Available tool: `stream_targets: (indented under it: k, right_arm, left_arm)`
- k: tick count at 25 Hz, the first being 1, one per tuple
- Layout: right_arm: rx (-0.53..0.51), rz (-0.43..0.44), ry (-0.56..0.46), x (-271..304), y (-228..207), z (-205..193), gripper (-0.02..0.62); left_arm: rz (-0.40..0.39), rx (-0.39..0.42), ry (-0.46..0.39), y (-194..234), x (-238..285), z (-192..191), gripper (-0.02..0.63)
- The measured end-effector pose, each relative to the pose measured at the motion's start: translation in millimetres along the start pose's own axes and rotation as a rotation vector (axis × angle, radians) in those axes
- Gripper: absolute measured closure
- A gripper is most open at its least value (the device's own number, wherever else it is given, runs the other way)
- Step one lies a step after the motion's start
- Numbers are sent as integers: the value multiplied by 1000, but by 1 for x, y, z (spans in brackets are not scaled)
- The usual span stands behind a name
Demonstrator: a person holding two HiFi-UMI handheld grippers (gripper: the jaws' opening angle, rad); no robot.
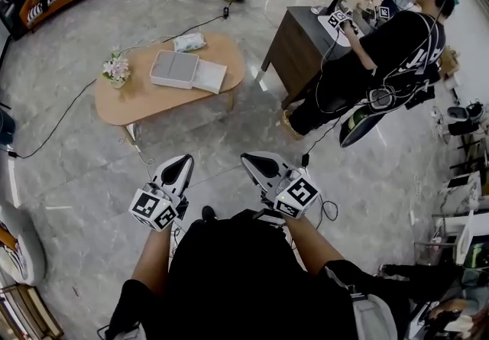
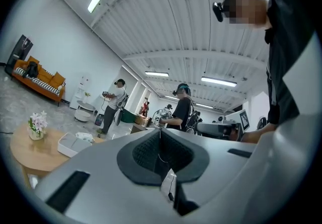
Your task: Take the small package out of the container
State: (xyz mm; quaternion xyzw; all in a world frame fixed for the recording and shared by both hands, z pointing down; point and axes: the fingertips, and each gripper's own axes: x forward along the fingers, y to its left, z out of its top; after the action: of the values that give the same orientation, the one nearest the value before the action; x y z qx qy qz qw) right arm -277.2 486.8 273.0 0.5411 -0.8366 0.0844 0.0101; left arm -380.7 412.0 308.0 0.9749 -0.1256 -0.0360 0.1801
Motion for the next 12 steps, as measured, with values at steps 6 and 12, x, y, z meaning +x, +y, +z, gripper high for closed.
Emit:
stream_targets:
  k: [6,12]
  right_arm:
    - [11,-50,13,0,-38,0,584]
    - [57,-64,-4,15,-93,-4,584]
  left_arm:
    - [-38,-23,27,12,37,-5,589]
    - [-40,-24,65,32,80,-7,589]
